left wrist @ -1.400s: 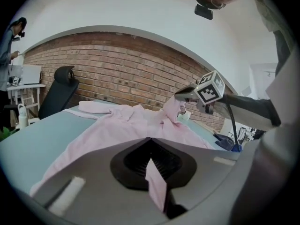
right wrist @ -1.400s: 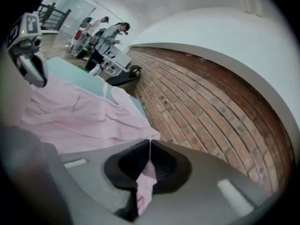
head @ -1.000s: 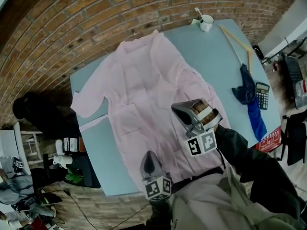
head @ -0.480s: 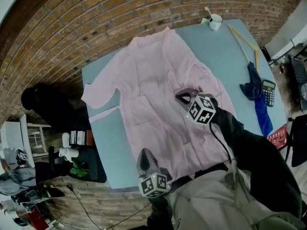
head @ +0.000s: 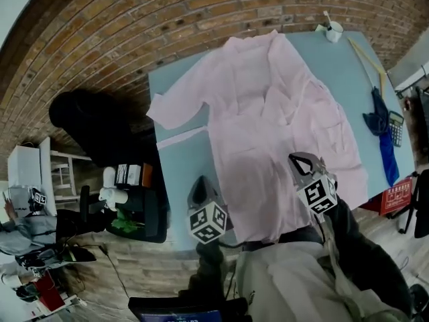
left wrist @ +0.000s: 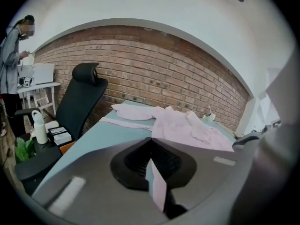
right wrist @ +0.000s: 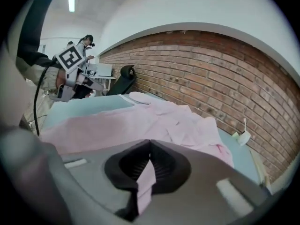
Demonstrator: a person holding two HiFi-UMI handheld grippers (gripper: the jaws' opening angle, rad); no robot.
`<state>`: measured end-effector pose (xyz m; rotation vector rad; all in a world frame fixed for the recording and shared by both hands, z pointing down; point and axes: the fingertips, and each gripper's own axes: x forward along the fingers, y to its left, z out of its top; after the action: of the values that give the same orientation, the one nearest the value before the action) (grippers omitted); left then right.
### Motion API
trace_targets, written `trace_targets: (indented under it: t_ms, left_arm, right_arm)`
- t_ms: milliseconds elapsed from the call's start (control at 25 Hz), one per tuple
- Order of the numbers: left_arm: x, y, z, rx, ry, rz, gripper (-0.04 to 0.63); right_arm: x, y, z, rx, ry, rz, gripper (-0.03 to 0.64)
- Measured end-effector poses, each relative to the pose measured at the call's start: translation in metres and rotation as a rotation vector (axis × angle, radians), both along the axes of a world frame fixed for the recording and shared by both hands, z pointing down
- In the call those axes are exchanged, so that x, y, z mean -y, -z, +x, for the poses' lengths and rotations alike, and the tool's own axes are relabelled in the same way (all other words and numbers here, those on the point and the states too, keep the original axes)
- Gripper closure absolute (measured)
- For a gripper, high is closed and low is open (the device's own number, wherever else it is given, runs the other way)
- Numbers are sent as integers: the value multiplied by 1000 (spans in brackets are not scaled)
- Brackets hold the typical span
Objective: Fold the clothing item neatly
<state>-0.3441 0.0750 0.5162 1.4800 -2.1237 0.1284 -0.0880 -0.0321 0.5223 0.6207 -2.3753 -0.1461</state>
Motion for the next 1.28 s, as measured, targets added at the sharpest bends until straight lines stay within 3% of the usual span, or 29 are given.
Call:
trace_targets:
  t_ms: [160,400,520,640,920,1080,1120,1200,1280]
  left_arm:
    - [14,-6,-46,8,4,-37,575]
    - [61,-22,-143,6,105,-74,437]
    - [90,-36,-202,-17,151,-93,436]
    - [117,-56,-237,-36,131,-134,442]
    - [168,-79,-246,-19,33,-194,408]
    - [184,-77,-243,15,37,-197,388]
    - [186,-79,-243,26,35,-213,397]
    - [190,-81,-242,68,2,-254,555]
    - [191,-77,-241,55,-6,-224,566]
  right_arm:
    - [-29,-5,-21,-11,16,-26,615]
    - [-40,-1,-48,-12,32,-23,615]
    - [-38,-2,-56,-17,28,-6,614]
    - [-37,-10,-56,-39,-3,-10,615]
    - [-28,-18,-50,-87,-62,-18,615]
    - [-23,-15,-42,-95,-84,-15,615]
    - [-22,-15,-40,-96,-87,-13,615]
    - [-20,-17,-35,-107,-105,-14,615]
    - [-20,-19,-32,-115,-119,-17,615]
